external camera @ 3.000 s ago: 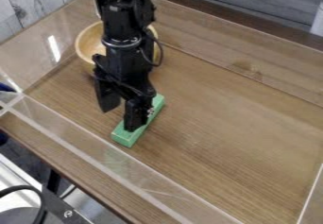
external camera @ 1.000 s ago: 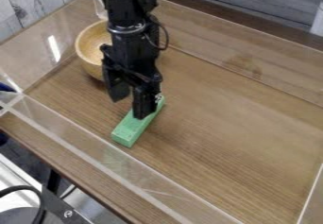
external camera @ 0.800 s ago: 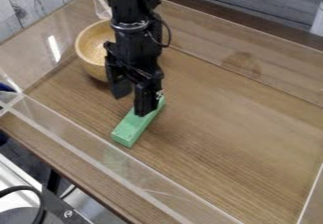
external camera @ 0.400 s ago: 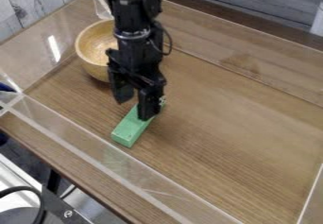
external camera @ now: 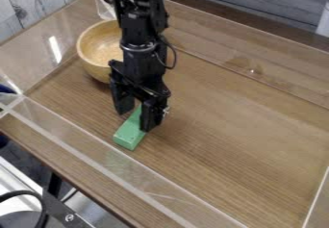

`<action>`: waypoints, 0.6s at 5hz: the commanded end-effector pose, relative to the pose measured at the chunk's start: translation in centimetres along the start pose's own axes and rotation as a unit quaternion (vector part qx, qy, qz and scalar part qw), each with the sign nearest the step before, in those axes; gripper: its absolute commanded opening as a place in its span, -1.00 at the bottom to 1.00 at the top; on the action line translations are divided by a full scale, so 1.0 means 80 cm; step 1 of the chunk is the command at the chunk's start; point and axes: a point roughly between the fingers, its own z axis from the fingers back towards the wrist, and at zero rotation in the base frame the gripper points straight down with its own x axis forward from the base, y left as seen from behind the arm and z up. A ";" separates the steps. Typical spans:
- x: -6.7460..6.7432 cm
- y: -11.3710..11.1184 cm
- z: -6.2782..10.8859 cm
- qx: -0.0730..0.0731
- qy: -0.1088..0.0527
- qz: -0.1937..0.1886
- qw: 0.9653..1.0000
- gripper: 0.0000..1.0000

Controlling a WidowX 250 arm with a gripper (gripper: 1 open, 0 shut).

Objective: Put the green block in the brown bowl

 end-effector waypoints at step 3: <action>0.008 0.006 0.030 -0.004 -0.035 0.020 0.999 -1.00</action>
